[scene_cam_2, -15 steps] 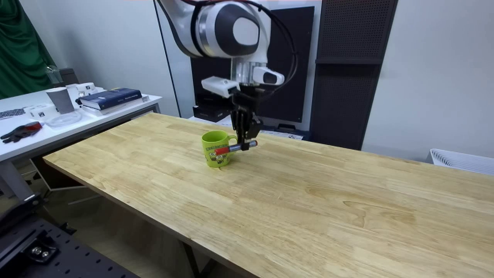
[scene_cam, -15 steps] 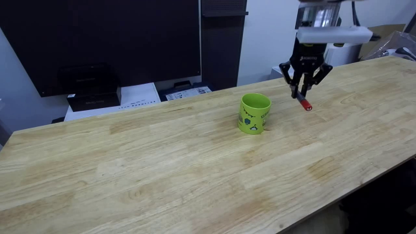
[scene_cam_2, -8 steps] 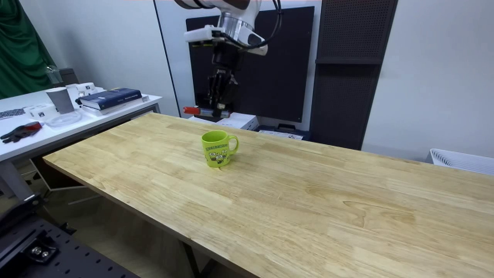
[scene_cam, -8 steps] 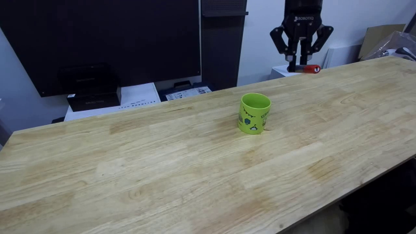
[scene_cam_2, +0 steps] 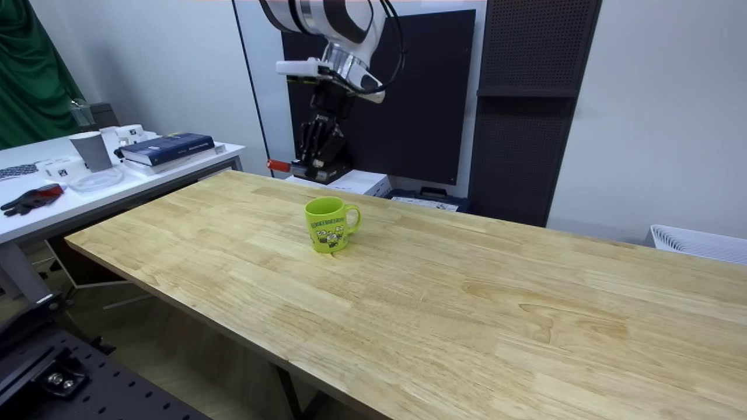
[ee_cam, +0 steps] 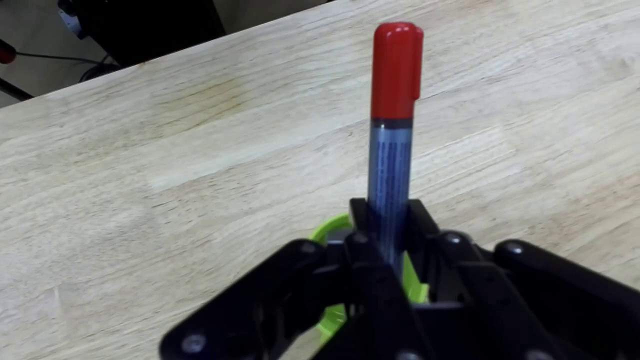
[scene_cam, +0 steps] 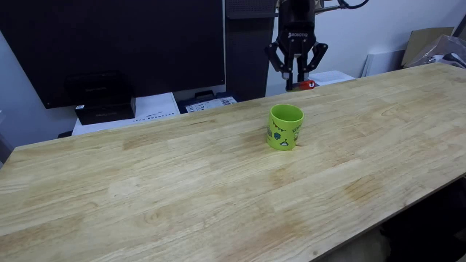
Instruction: Put the marker inside the cup
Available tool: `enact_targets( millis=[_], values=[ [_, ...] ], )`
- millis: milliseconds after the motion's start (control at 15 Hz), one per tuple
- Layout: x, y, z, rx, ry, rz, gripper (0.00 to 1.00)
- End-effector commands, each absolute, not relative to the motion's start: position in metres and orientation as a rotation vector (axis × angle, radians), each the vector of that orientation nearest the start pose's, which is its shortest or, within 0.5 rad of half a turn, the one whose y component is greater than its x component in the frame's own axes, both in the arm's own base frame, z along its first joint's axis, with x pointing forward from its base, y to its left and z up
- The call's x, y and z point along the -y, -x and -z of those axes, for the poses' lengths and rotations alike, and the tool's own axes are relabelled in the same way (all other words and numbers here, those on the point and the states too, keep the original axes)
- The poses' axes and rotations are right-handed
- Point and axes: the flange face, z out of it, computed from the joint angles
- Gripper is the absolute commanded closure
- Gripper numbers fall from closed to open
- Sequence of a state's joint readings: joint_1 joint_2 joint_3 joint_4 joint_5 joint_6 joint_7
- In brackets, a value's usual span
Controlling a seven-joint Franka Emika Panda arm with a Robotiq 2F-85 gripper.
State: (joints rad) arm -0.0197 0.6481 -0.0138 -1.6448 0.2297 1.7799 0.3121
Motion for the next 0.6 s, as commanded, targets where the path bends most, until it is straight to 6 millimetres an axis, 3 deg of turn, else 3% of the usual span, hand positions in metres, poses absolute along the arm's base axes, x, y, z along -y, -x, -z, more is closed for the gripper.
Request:
enact_targets(
  millis=[0,533],
  values=[
    [-0.005,-0.643,-0.196,-0.645,2.784,-0.853,0.95],
    [0.005,-0.651,-0.17,-0.688,2.711,-0.901,0.95]
  ],
)
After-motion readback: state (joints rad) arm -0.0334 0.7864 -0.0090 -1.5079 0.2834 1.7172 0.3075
